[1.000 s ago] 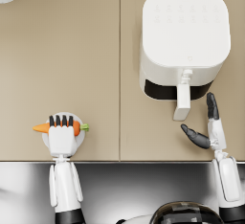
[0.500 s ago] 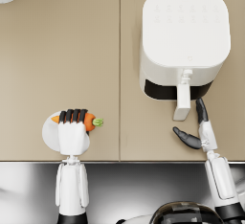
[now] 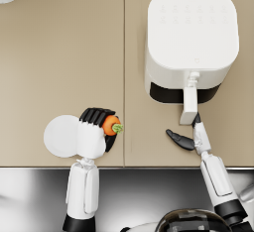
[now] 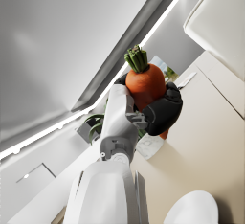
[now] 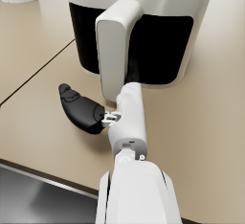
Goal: Pick up the carrot and place it into the air fryer
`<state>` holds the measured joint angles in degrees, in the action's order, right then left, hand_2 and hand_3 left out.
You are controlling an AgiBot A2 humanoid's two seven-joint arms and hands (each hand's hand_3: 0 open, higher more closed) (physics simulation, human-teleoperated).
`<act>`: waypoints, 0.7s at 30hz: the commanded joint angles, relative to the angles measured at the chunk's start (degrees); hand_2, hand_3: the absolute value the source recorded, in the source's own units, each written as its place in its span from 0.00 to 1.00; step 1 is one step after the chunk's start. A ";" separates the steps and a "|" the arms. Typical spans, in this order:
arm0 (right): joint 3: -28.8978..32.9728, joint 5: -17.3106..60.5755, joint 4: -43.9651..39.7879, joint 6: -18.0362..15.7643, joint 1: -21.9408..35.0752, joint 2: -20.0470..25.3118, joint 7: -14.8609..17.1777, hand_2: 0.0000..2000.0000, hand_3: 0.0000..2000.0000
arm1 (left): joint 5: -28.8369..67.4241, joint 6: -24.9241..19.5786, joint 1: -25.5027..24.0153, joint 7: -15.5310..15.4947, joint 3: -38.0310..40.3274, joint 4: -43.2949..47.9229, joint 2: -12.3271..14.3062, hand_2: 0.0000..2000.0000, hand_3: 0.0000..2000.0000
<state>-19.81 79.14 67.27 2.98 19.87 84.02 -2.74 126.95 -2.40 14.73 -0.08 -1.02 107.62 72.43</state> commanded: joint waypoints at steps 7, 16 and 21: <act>-3.75 0.08 4.94 6.90 3.50 0.79 2.32 1.00 0.98 | -0.55 0.66 -0.93 -0.11 -1.28 0.20 0.34 1.00 1.00; -13.38 0.21 30.34 5.88 -6.93 -12.10 3.42 1.00 1.00 | -0.62 0.61 9.79 -0.08 -6.31 -3.31 5.02 1.00 1.00; -20.63 0.20 39.78 5.93 -9.20 -19.03 3.56 1.00 1.00 | -0.63 0.90 18.39 -0.03 -12.05 -11.14 11.36 1.00 1.00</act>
<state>-33.28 79.34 95.81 8.98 10.17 62.61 0.79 126.32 -1.23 27.89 -0.12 -10.61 99.62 80.64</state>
